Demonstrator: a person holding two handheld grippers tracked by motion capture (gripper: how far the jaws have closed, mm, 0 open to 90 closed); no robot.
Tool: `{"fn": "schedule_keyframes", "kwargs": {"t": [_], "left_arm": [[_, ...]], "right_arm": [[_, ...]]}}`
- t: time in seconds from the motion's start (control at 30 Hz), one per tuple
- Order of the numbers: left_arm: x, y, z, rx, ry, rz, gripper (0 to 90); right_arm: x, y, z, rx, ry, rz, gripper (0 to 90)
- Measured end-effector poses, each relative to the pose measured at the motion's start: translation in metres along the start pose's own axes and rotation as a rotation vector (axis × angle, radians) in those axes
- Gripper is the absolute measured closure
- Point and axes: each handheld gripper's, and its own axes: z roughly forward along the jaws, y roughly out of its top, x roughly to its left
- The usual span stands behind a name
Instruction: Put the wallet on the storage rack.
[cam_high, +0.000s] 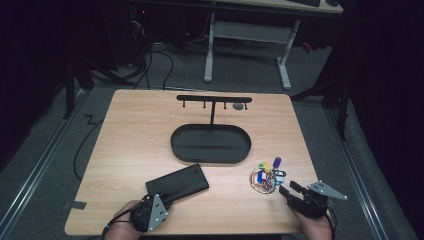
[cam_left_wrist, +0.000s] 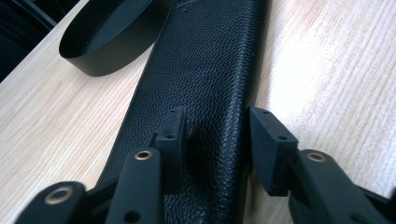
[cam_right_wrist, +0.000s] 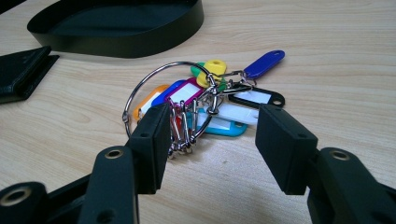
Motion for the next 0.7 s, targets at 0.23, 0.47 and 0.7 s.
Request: {"fn": "schedule_keyframes", "kwargs": {"t": [0.23, 0.47, 0.7], "left_arm": [[-0.001, 0.003, -0.002, 0.002, 0.002, 0.008, 69.9], [-0.001, 0.006, -0.002, 0.006, 0.009, 0.001, 73.4], [0.003, 0.011, -0.007, -0.030, 0.018, -0.054, 77.1]], "right_arm": [[0.000, 0.000, 0.001, 0.002, 0.006, 0.002, 45.9], [-0.001, 0.000, 0.001, 0.003, 0.011, 0.010, 45.8], [-0.001, 0.000, 0.000, -0.001, 0.006, 0.011, 45.8]]}}
